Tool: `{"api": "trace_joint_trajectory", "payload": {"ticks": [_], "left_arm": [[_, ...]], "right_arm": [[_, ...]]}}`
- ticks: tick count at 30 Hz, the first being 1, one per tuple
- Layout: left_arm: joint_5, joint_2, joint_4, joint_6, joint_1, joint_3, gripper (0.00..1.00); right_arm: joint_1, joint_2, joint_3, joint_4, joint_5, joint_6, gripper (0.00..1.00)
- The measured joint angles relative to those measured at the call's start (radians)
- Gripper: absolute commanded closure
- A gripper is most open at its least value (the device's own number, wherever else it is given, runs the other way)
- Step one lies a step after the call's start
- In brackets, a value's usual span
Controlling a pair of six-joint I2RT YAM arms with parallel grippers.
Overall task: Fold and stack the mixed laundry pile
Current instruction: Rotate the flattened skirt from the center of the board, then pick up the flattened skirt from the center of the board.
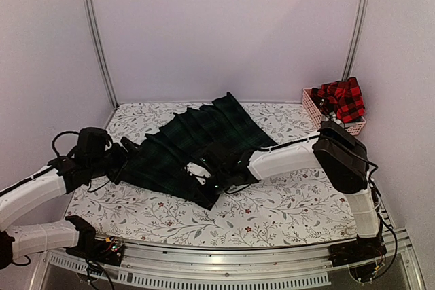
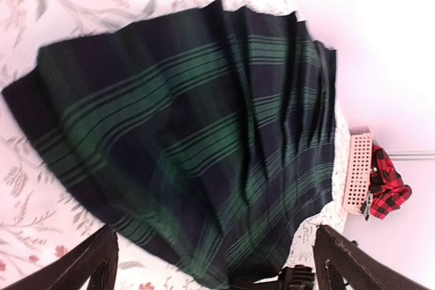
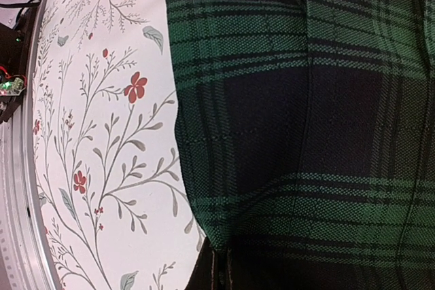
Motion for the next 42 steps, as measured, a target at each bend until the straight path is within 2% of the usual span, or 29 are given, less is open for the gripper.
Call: {"api": "trace_joint_trajectory", "payload": {"ticks": [6, 12, 17, 20, 22, 23, 26, 30, 37, 42], "left_arm": [[-0.011, -0.027, -0.059, -0.149, -0.001, -0.138, 0.00], [-0.017, 0.140, -0.014, -0.224, 0.000, -0.146, 0.01], [-0.016, 0.283, 0.128, -0.240, 0.012, -0.134, 0.32], [-0.013, 0.372, 0.225, -0.233, 0.033, -0.121, 0.55], [-0.003, 0.430, 0.274, -0.222, 0.056, -0.109, 0.78], [0.005, 0.451, 0.290, -0.214, 0.071, -0.102, 0.86], [0.002, 0.455, 0.298, -0.201, 0.111, -0.101, 1.00], [-0.041, 0.339, 0.196, -0.158, 0.129, -0.068, 1.00], [-0.134, 0.039, -0.019, -0.103, 0.130, 0.047, 1.00], [-0.194, -0.002, -0.173, -0.058, 0.132, 0.147, 1.00]], "right_arm": [[-0.001, 0.014, 0.028, -0.023, -0.014, 0.012, 1.00], [-0.001, 0.020, 0.045, -0.044, -0.021, 0.019, 1.00], [-0.001, 0.022, 0.053, -0.059, -0.024, 0.026, 1.00], [-0.001, 0.022, 0.057, -0.068, -0.025, 0.027, 1.00], [-0.001, 0.026, 0.070, -0.080, -0.030, 0.027, 1.00], [-0.001, 0.032, 0.084, -0.090, -0.033, 0.028, 1.00], [-0.001, 0.056, 0.137, -0.124, -0.049, 0.029, 1.00], [0.001, 0.084, 0.208, -0.143, -0.077, 0.037, 1.00], [0.030, 0.086, 0.305, -0.116, -0.182, 0.109, 1.00], [0.054, 0.086, 0.354, -0.065, -0.282, 0.203, 1.00]]}}
